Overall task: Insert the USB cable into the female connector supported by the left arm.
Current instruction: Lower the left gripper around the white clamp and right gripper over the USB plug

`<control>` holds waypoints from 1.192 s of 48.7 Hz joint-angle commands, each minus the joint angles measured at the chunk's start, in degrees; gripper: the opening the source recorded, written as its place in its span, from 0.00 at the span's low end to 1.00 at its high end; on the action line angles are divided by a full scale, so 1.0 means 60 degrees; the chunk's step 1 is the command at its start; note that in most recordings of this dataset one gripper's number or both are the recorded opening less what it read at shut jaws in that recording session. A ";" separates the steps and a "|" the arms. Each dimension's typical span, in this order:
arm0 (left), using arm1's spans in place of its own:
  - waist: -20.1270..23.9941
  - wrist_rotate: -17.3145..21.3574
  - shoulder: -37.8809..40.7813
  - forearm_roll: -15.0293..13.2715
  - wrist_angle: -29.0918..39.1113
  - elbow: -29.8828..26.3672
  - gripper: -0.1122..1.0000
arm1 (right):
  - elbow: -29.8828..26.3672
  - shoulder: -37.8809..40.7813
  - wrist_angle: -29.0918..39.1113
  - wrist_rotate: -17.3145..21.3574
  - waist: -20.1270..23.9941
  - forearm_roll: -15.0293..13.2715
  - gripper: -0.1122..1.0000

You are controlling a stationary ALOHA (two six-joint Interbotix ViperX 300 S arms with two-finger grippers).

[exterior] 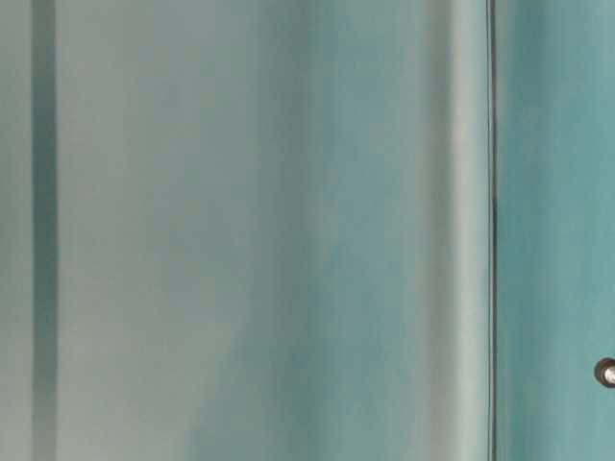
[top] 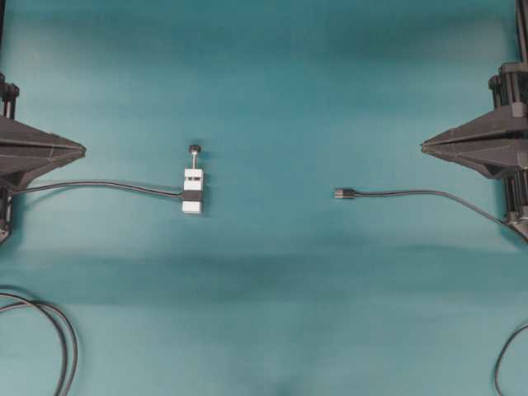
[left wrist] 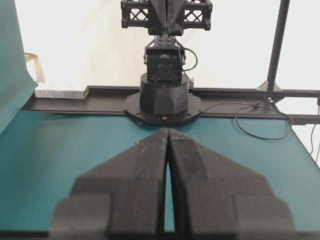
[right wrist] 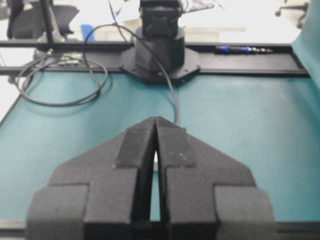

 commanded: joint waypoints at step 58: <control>0.0732 0.0981 0.1421 0.0146 0.0029 0.2344 0.73 | -0.0454 0.4702 -0.0059 0.1772 -0.0454 -0.0044 0.10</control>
